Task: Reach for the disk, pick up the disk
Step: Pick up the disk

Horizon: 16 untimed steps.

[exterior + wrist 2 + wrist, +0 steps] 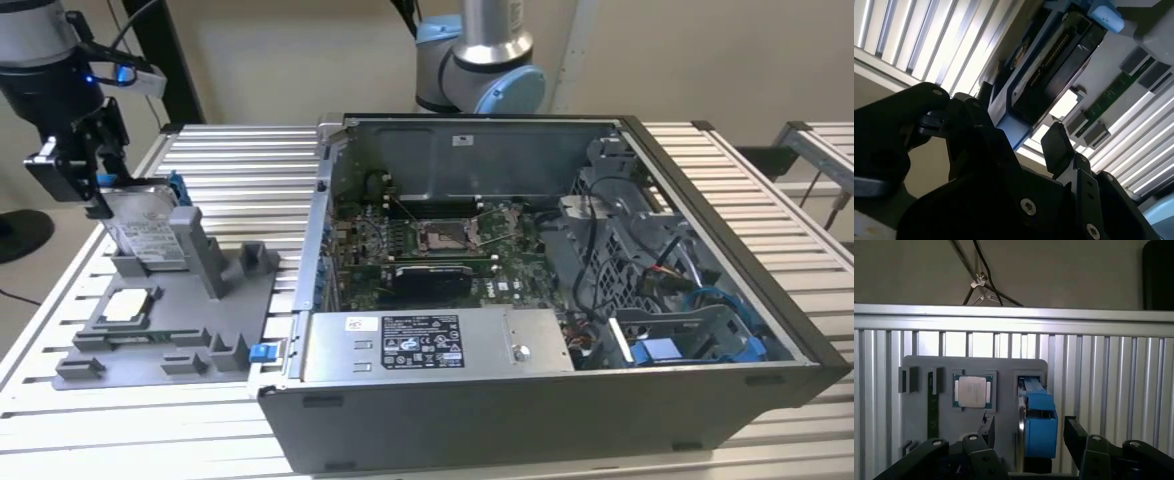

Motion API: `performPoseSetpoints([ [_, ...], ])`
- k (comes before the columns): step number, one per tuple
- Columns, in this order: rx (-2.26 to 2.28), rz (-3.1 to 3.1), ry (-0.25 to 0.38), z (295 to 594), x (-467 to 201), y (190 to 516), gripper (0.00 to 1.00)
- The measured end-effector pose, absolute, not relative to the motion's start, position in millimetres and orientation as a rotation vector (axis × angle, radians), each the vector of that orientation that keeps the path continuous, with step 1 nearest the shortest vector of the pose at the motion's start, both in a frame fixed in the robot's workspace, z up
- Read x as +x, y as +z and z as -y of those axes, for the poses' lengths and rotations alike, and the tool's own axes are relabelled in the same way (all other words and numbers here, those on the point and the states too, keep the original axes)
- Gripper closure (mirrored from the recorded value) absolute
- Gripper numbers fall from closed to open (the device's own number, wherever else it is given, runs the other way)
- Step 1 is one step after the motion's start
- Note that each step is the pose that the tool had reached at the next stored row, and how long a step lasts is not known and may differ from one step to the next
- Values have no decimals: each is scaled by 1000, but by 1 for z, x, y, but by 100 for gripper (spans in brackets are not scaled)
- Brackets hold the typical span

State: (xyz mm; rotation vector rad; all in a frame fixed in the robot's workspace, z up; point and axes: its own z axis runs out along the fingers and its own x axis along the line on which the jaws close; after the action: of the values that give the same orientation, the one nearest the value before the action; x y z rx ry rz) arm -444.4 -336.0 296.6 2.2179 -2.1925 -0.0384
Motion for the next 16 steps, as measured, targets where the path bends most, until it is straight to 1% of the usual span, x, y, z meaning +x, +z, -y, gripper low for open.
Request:
performPoseSetpoints([
  [16, 2256, 2174, -35, 336, -444, 269, 0],
])
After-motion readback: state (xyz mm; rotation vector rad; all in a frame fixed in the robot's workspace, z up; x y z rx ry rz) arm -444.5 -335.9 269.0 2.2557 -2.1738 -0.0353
